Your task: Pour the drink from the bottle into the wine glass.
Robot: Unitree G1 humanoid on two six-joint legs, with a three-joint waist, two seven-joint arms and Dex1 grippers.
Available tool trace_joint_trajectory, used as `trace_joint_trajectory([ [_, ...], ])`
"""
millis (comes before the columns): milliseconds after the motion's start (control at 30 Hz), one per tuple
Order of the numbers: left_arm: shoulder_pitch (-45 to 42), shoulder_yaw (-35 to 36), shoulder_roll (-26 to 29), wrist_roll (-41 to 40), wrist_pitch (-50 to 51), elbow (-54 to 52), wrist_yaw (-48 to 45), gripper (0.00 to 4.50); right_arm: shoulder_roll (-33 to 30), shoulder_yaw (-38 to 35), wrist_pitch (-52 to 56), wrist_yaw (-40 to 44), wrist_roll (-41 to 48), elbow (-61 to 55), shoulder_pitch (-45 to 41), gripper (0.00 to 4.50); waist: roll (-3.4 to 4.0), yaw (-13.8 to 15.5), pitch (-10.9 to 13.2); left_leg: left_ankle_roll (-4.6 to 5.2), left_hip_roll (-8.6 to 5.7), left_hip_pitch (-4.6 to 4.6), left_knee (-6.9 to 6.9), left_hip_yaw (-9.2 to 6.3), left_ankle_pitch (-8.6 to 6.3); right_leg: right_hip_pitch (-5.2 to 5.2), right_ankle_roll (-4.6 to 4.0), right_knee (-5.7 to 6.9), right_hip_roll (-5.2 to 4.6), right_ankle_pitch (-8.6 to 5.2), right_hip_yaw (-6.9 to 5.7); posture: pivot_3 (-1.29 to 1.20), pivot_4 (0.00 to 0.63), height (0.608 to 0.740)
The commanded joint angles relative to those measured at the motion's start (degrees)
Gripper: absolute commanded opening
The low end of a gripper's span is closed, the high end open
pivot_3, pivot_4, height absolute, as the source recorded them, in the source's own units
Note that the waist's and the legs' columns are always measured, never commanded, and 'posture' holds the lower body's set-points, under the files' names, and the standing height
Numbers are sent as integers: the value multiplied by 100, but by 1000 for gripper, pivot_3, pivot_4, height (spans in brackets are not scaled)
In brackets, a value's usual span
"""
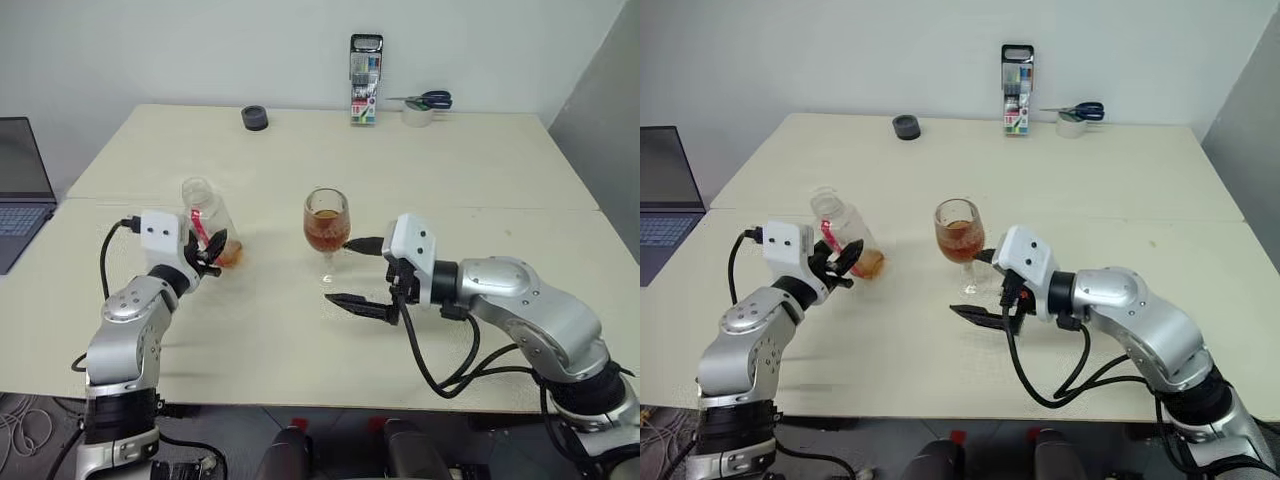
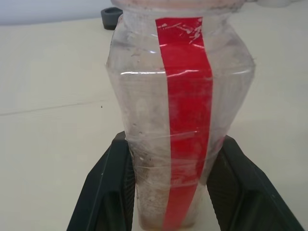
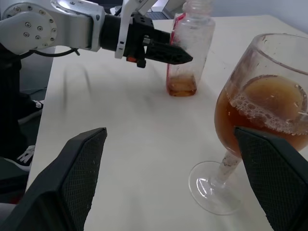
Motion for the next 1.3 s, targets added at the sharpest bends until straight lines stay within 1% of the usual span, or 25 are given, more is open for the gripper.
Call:
trace_joint_trajectory([
  [33,103,166,-1,-69,-239,15,-24,1690,38,-35,-8,56,-50,-92,-144,4500,0,8,0,0,0,0,0,0,0,0,0,0,0,0,0,0,150,740],
  [100,199,169,2,-89,-359,96,-69,1690,39,-53,19,70,-53,-100,-156,4500,0,7,0,1,0,2,0,2,0,0,0,-1,0,0,1,0,150,740],
  [167,265,196,10,-124,-426,154,-87,2422,35,-75,49,79,-51,-114,-161,4500,0,7,0,1,0,3,-2,4,-1,0,0,0,0,0,2,0,150,740],
  [300,314,181,34,-121,-593,248,-143,3657,34,-109,93,91,-49,-125,-173,4500,0,7,-1,18,0,4,-4,3,-10,0,0,-1,0,0,1,0,150,740],
  [400,328,137,60,-87,-746,330,-189,4489,39,-119,121,96,-46,-139,-174,4500,0,30,-1,20,-1,2,-3,1,-11,0,0,-2,0,0,0,0,150,740],
  [533,404,49,105,54,-1028,446,-258,4489,31,-119,151,114,-52,-149,-144,4500,0,36,-1,19,-1,2,-4,2,-11,0,0,-3,-1,0,1,0,150,740],
  [633,573,-14,110,188,-1285,487,-318,4489,-12,-144,26,107,-141,-135,112,4500,-1,36,-1,20,0,3,-5,3,-11,0,0,-3,-1,0,1,0,150,740],
  [700,646,33,53,168,-1362,465,-261,4489,-68,-126,-242,82,-354,-81,406,4500,-1,47,-1,20,0,3,-6,2,-11,0,0,-5,-1,0,1,0,150,740],
  [833,923,-2,79,463,-1459,256,6,4489,27,-181,-1040,-326,-975,129,1397,4500,-12,58,-8,20,0,2,-9,1,-11,2,0,-8,-4,0,-1,0,150,740],
  [967,1259,-37,-23,579,-1672,-74,133,4489,866,-647,-2134,-1226,-1379,396,2328,4500,-14,49,-9,20,1,4,-9,8,-12,0,0,-5,-3,0,5,0,150,740],
  [1133,1540,-103,-263,498,-1748,-449,188,4489,1683,-903,-3040,-2255,-2086,772,2837,4500,-14,55,-11,19,5,12,-12,9,-11,3,0,-4,1,0,6,0,150,740],
  [1200,1590,-135,-317,534,-1726,-551,223,4489,1913,-1023,-3198,-2472,-2162,857,2920,4500,-14,56,-11,19,4,12,-12,10,-11,4,0,-4,2,0,7,0,150,740],
  [1300,1623,-157,-361,530,-1750,-616,186,4489,2017,-1159,-3356,-2527,-2239,992,2954,4500,-14,53,-11,19,4,13,-12,11,-11,4,0,-4,3,0,9,0,150,740],
])
